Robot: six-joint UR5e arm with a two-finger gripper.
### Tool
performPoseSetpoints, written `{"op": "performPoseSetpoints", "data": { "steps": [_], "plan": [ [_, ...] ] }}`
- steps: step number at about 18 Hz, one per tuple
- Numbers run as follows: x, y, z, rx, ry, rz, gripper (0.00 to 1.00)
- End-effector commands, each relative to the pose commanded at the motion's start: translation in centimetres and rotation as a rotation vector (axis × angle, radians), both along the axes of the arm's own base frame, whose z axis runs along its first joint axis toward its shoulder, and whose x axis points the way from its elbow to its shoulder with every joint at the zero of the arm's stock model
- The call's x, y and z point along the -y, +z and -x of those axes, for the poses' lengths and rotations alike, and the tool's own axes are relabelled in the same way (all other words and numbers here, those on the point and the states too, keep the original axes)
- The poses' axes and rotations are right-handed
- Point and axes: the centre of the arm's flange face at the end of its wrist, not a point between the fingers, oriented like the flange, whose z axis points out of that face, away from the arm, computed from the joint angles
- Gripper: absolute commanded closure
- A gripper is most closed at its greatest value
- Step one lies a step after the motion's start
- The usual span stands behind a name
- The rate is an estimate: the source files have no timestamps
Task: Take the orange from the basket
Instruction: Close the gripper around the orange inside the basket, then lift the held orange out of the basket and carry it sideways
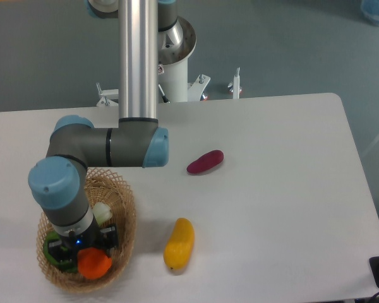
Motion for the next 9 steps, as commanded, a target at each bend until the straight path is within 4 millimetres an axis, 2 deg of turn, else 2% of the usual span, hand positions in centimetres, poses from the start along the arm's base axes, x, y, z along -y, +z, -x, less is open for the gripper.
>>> {"op": "performPoseSetpoints", "data": {
  "steps": [5,7,9],
  "plan": [
    [1.3,4.7,0.5,-0.050,-0.095,-0.039,0.31],
    [3.3,7.8,3.5,-0.085,-0.095,-0.060,0.31],
    [5.6,9.5,5.6,-0.097,-0.128,-0.042,0.31]
  ]
}}
